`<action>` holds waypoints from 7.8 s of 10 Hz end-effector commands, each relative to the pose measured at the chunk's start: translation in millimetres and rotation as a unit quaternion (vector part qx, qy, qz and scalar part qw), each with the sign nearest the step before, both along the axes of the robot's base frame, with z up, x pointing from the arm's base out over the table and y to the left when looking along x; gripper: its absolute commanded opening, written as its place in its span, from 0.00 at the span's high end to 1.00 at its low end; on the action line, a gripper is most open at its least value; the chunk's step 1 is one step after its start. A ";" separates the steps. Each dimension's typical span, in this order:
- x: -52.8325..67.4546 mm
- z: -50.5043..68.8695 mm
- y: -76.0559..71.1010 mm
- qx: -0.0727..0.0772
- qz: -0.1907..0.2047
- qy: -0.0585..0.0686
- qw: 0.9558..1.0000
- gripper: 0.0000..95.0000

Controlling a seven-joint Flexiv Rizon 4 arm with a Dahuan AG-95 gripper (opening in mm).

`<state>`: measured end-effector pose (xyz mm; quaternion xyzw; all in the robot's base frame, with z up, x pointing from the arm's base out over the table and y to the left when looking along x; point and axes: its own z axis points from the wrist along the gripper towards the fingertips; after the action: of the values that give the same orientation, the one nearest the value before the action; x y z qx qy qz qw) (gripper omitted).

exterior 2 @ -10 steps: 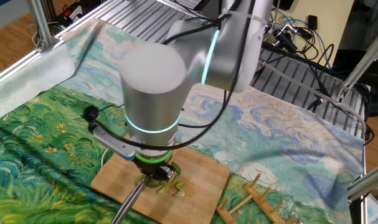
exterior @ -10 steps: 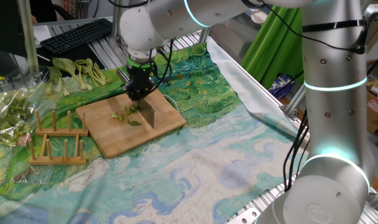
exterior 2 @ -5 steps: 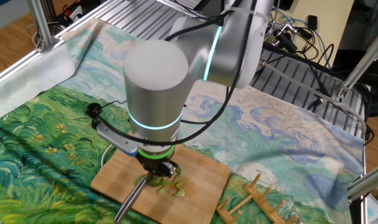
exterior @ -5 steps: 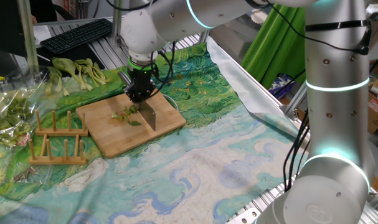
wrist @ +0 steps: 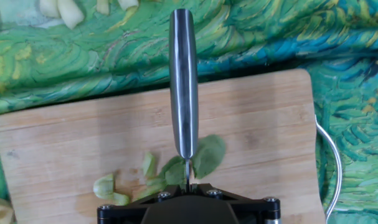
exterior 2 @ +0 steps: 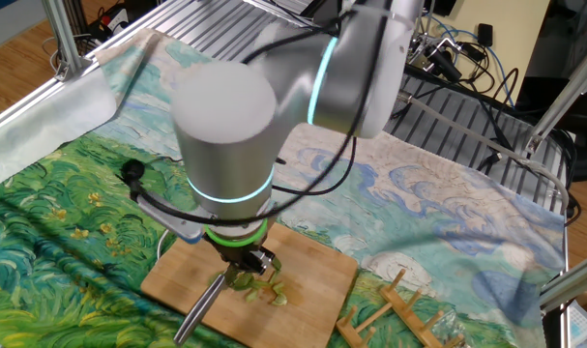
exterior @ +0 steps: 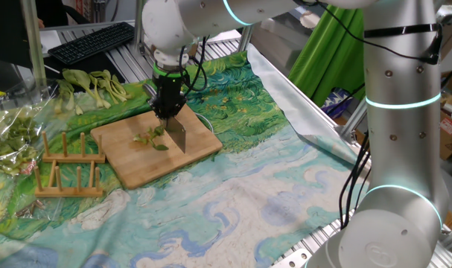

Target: Chop the pakchoi

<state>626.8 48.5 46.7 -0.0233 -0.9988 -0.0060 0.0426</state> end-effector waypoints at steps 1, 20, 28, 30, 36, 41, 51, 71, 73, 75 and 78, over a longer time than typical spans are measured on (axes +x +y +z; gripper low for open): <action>2.9 4.0 -1.5 -0.002 0.008 -0.011 1.000 1.00; 29.4 -10.5 -11.8 -0.009 0.046 -0.058 0.997 1.00; 12.5 -24.3 -6.8 -0.014 0.032 -0.078 0.996 1.00; 20.8 -24.9 -7.2 -0.018 0.036 -0.069 0.997 1.00; 11.0 -11.6 -5.7 -0.010 0.020 -0.018 1.000 1.00; 4.5 1.8 -5.1 -0.006 0.007 -0.018 1.000 1.00; -34.8 54.5 60.5 -0.018 -0.081 -0.013 0.996 1.00; -52.6 55.8 100.8 -0.015 -0.101 -0.013 0.995 1.00; -52.6 55.8 100.8 -0.016 -0.114 -0.010 0.993 1.00; -52.6 55.8 100.8 0.001 -0.125 -0.006 0.992 1.00; -56.4 59.2 127.2 0.006 -0.150 -0.003 0.989 1.00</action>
<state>570.1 176.1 105.8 -0.1720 -0.9842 -0.0187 0.0373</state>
